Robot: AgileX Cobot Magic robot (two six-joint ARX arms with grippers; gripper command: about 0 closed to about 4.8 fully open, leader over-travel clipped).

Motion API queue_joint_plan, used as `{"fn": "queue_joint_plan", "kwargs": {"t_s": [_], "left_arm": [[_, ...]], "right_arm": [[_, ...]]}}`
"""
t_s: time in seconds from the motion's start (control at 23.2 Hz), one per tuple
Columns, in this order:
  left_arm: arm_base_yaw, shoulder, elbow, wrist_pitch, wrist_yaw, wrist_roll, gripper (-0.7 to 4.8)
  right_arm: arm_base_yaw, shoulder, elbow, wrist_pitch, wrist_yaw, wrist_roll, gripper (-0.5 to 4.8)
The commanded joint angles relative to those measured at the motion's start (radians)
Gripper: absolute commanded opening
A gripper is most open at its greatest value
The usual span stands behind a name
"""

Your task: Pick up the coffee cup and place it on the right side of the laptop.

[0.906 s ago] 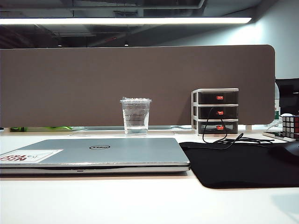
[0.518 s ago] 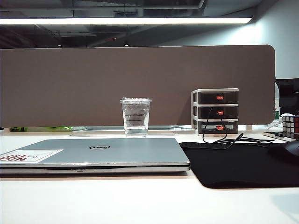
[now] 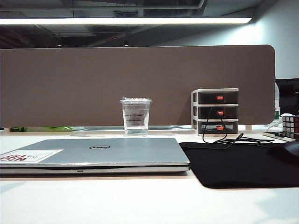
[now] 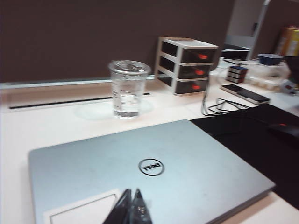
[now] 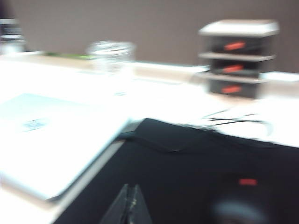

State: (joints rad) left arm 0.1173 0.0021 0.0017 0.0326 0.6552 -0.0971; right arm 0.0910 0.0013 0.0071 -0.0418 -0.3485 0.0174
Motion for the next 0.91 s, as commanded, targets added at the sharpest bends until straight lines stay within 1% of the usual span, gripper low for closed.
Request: {"fn": "queue_joint_plan", "kwargs": {"t_s": [0.04,0.09,0.13,0.39,0.43,0.47,0.52,0.56,0.78,0.86,0.91], "left_arm": [[-0.006,0.0,0.006,0.0,0.046,-0.024,0.26],[-0.007,0.0,0.006,-0.001,0.052,-0.04,0.56],[-0.009,0.0,0.006,-0.001,0.047,-0.05,0.62],[-0.008,0.0,0.006,0.017,0.034,-0.05,0.62],[-0.009,0.0,0.006,0.021,0.013,-0.053,0.62],[-0.009,0.0,0.006,0.022,0.011,-0.081,0.62],[-0.009,0.0,0.006,0.024,-0.018,-0.149,0.62],[-0.009,0.0,0.006,0.025,-0.029,-0.156,0.62],[-0.012,0.0,0.006,0.032,-0.03,-0.163,0.62],[-0.035,0.0,0.008,0.037,-0.04,-0.162,0.62],[-0.056,0.0,0.011,0.037,-0.066,-0.162,0.59]], "right_arm": [[0.001,-0.002,-0.005,0.001,-0.129,0.017,-0.01],[0.0,-0.002,-0.005,0.001,-0.128,0.017,-0.01],[0.0,-0.002,-0.005,0.001,-0.128,0.017,-0.01],[0.0,-0.002,-0.005,0.001,-0.125,0.017,-0.01],[0.0,-0.002,-0.005,0.001,-0.125,0.017,-0.01],[0.0,-0.002,-0.005,0.001,-0.125,0.017,-0.01],[0.0,-0.002,-0.005,0.001,-0.125,0.017,-0.01],[0.0,-0.002,-0.005,0.001,-0.125,0.017,-0.01],[0.001,-0.002,-0.005,0.001,-0.125,0.017,-0.01],[0.001,-0.002,-0.005,0.001,-0.125,0.017,-0.01],[0.001,-0.002,-0.005,0.001,-0.125,0.017,-0.01]]}}
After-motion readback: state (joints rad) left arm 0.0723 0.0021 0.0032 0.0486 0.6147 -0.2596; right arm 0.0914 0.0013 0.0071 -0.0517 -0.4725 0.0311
